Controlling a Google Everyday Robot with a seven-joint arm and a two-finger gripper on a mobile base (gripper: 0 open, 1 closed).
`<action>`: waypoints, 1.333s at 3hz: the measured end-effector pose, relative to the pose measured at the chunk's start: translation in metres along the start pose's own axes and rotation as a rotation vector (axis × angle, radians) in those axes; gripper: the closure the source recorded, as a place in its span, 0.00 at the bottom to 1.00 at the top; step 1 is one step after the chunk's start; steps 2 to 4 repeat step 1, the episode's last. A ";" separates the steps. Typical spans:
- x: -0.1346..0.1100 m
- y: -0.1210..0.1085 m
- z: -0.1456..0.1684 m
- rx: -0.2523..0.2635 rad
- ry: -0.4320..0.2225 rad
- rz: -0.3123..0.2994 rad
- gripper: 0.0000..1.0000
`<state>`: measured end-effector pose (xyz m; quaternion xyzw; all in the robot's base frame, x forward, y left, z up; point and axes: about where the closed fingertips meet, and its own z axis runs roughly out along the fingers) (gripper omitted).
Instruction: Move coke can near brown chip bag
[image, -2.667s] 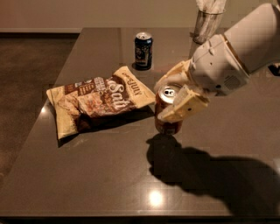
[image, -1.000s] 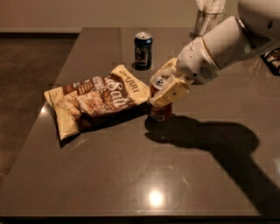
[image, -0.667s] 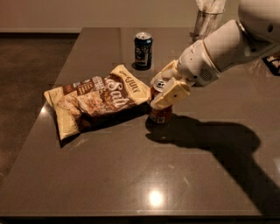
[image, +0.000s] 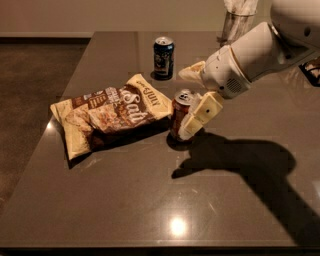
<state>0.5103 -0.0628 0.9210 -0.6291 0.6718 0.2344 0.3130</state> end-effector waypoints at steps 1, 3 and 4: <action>0.000 0.000 0.000 0.000 0.000 0.000 0.00; 0.000 0.000 0.000 0.000 0.000 0.000 0.00; 0.000 0.000 0.000 0.000 0.000 0.000 0.00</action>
Offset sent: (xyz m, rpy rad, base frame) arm 0.0000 0.0000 0.0000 0.0000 0.0000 0.0000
